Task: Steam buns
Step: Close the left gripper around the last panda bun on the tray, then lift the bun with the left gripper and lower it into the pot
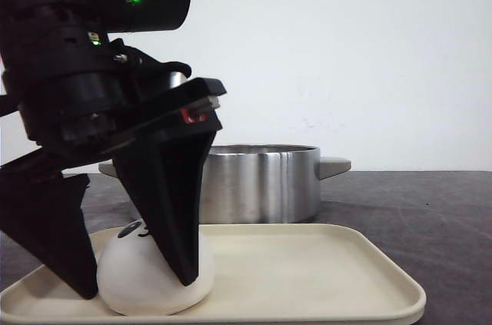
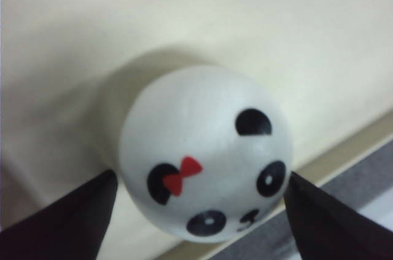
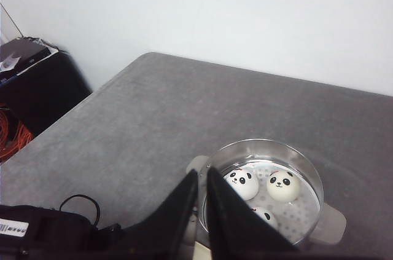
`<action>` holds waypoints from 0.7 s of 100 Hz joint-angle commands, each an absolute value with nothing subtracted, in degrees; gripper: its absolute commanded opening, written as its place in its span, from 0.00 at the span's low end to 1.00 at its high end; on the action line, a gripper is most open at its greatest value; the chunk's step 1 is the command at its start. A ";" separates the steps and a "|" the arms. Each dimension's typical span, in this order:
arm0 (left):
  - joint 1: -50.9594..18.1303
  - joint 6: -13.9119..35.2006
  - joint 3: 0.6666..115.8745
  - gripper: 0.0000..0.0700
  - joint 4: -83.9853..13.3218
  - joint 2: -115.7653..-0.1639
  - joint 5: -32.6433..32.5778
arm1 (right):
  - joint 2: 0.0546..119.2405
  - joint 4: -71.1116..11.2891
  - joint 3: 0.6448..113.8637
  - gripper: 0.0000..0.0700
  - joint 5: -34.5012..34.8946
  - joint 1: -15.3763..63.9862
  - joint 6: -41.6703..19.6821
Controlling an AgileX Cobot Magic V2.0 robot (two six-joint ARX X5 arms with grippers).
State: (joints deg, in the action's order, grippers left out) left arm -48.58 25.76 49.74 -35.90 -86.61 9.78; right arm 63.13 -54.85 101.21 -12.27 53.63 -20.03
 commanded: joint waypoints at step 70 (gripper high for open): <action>-48.42 16.91 55.00 0.01 -28.49 -76.25 2.48 | 64.01 -58.04 102.08 0.02 -12.16 54.30 -21.02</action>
